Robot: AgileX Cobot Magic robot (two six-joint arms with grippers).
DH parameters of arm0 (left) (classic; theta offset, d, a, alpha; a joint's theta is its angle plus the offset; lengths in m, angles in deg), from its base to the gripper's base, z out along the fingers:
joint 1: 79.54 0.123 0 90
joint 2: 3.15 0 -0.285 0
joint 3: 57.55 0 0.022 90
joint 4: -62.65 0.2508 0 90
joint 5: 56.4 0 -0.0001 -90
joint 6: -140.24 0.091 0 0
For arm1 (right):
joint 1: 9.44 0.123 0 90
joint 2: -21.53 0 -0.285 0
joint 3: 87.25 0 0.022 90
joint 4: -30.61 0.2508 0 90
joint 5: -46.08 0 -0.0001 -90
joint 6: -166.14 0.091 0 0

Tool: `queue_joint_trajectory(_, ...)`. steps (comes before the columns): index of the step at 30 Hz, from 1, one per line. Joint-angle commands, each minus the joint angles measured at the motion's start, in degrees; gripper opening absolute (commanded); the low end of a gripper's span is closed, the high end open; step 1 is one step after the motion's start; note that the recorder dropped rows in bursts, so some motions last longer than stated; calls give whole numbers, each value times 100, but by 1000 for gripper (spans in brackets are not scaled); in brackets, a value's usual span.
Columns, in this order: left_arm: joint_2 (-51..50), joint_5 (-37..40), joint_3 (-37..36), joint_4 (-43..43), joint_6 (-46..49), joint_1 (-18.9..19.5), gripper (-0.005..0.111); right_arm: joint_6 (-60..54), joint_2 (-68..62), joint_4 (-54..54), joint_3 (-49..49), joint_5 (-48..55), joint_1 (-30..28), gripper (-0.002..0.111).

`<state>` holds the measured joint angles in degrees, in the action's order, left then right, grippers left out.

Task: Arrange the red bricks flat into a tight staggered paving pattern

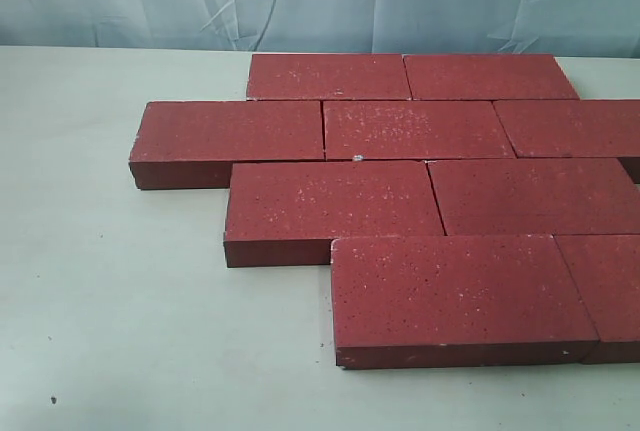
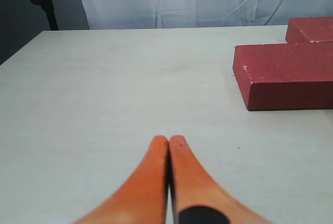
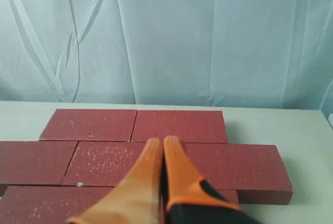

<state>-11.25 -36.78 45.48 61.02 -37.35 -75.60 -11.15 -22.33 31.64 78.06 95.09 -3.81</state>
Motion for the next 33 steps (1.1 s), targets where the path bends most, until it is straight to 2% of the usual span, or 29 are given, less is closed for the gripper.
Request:
queue_joint_trajectory(1,32,-60,-25,21,-29,16,0,-16,510,-2,-17,-18,-26,-1)
queue_joint_trajectory(12,32,-60,-25,21,-29,16,0,-16,1116,-2,-60,-126,-26,-1)
queue_joint_trajectory(21,32,-60,-25,21,-29,16,0,-16,1360,-23,-682,-149,-26,-1)
queue_joint_trajectory(28,32,-60,-25,20,-29,-285,0,-16,1696,-23,-1243,-160,-26,-1)
queue_joint_trajectory(33,32,-60,-25,20,-29,-311,0,-16,1893,-23,-1420,-172,-26,-1)
